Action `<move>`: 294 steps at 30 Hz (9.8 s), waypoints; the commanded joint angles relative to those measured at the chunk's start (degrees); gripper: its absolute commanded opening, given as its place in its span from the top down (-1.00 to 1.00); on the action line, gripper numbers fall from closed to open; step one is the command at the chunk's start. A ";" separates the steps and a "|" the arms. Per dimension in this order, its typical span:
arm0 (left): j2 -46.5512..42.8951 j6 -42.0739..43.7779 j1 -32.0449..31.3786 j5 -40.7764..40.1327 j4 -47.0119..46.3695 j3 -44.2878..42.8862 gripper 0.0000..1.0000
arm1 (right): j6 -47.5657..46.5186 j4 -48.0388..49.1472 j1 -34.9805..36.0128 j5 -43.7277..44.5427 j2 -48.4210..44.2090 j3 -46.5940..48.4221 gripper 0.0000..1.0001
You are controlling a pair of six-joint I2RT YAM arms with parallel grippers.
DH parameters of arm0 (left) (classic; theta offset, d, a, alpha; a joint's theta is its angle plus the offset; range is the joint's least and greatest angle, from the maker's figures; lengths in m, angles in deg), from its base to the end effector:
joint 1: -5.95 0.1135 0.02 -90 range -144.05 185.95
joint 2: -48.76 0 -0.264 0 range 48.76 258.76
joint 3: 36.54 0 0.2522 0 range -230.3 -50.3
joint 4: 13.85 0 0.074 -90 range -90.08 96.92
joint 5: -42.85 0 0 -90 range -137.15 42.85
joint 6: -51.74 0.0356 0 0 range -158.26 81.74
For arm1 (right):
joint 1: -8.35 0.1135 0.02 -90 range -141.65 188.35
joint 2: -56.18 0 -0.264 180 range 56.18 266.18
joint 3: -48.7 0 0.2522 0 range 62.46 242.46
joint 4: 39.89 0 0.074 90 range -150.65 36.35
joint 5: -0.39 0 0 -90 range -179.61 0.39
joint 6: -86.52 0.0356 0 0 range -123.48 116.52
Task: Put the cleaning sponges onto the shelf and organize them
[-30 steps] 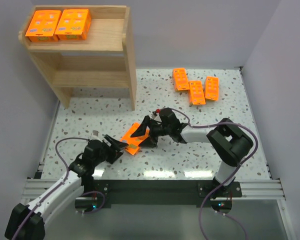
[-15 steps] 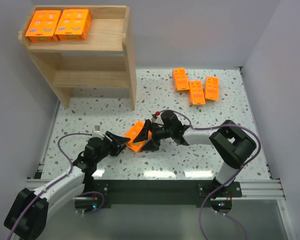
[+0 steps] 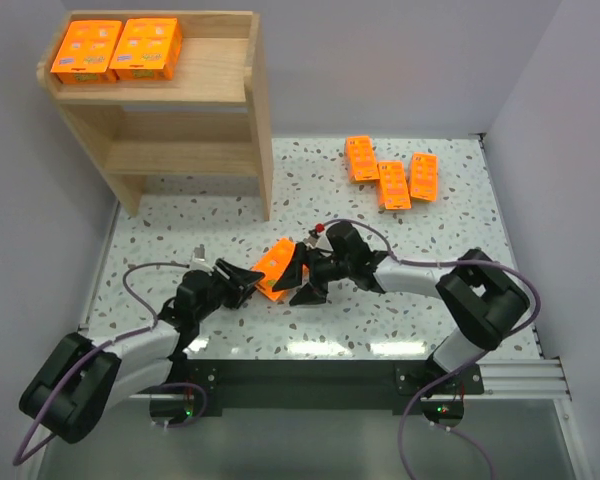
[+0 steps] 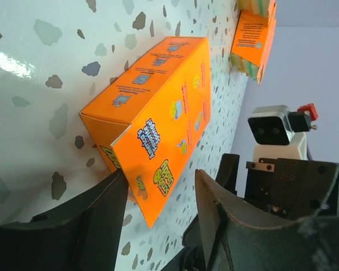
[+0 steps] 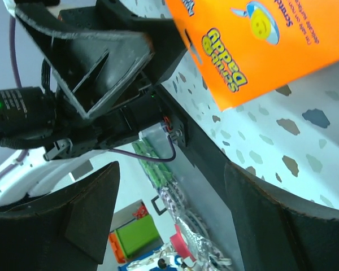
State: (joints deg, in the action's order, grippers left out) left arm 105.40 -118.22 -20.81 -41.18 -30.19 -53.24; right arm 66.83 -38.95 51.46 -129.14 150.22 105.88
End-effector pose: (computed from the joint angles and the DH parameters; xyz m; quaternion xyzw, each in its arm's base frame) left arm 0.1487 -0.0792 0.1283 -0.3487 0.7599 -0.4648 0.2914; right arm 0.2200 0.2370 0.1660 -0.0477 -0.8509 -0.5229 0.0169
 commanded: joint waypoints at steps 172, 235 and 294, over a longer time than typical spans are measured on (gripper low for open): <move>-22.53 17.83 15.95 24.08 29.93 -31.35 -0.56 | -51.57 -54.97 -34.59 48.84 -1.15 40.94 -0.88; -21.23 26.80 9.29 18.13 41.01 -18.24 -0.50 | 1.22 -60.05 -3.84 56.83 4.74 24.70 0.46; 23.86 7.28 -12.79 5.44 -26.67 -10.07 0.26 | -9.04 -59.61 0.48 42.43 -45.70 3.60 -0.79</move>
State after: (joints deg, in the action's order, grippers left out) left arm 128.06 -111.32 -33.44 -37.50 -47.33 -62.66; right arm 59.22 -97.97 52.16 -86.24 105.98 109.88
